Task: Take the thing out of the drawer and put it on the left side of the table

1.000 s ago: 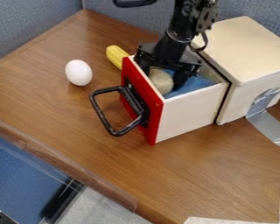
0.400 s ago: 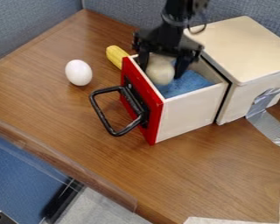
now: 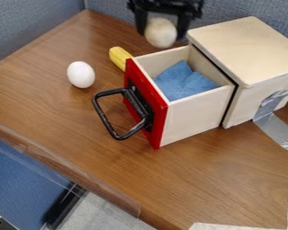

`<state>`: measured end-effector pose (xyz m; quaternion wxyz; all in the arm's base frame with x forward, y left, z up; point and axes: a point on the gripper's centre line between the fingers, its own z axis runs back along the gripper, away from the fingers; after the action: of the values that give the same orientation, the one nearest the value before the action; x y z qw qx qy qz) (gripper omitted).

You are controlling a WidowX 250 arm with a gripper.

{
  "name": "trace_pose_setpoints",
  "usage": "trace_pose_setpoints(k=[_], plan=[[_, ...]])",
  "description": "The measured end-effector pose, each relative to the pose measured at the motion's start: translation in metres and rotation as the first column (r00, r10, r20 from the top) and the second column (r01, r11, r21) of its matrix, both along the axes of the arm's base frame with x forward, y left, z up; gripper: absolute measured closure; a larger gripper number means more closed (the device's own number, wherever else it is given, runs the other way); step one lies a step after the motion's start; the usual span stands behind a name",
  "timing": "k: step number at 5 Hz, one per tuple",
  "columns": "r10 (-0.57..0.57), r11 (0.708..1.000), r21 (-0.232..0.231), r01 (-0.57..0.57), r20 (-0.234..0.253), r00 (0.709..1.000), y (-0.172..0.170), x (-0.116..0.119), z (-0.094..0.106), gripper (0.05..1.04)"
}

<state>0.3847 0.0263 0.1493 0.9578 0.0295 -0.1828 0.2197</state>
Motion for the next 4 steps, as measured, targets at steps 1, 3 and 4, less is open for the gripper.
trace_pose_setpoints(k=[1, 3, 4], plan=[[0.06, 0.997, 0.052, -0.058, -0.038, 0.997, 0.043, 0.008, -0.016, 0.198], [0.182, 0.972, 0.154, -0.174, -0.037, 0.983, 0.112, 0.027, -0.03, 0.198], [0.274, 0.95, 0.166, -0.265, -0.033, 0.961, 0.155, 0.029, -0.035, 0.198]])
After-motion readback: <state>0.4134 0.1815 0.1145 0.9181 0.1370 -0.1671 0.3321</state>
